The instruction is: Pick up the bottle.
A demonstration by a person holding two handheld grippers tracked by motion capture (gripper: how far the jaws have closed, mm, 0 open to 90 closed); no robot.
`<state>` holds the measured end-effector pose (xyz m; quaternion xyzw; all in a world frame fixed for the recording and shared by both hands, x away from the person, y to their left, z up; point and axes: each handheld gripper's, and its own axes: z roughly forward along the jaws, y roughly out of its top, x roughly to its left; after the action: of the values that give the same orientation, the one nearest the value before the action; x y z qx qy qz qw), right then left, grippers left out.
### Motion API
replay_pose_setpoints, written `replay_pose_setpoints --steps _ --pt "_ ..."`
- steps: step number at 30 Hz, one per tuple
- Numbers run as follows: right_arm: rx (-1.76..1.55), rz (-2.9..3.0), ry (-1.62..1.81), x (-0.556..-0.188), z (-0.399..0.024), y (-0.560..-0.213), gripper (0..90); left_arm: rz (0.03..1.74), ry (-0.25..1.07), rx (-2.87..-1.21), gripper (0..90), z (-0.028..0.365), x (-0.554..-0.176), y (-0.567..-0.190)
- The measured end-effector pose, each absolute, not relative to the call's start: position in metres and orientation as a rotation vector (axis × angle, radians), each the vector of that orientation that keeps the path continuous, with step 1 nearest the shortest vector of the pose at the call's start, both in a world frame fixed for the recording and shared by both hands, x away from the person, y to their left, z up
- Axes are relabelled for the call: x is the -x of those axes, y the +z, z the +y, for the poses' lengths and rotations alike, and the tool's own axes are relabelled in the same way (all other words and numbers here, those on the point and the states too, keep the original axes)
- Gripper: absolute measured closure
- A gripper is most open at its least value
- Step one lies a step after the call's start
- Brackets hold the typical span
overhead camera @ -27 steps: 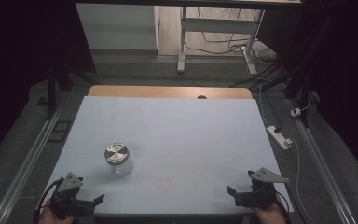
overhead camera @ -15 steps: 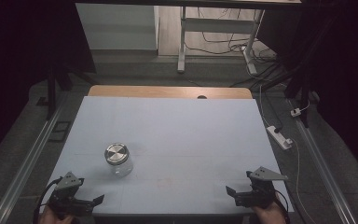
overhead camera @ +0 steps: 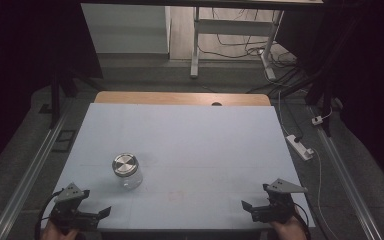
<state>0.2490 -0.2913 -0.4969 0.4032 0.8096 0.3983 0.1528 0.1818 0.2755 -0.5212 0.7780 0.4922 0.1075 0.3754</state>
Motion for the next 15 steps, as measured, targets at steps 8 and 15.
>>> replay_pose_setpoints --steps 8,15 --pt "-1.150 2.330 1.139 -0.2492 -0.2908 -0.4971 0.0 1.209 0.285 -1.990 0.0 0.2708 -0.1848 -0.5178" --pt "-1.149 2.335 1.135 -0.2494 -0.2904 -0.4973 0.0 1.158 0.269 -1.998 0.0 0.2693 -0.1916 -0.5185"
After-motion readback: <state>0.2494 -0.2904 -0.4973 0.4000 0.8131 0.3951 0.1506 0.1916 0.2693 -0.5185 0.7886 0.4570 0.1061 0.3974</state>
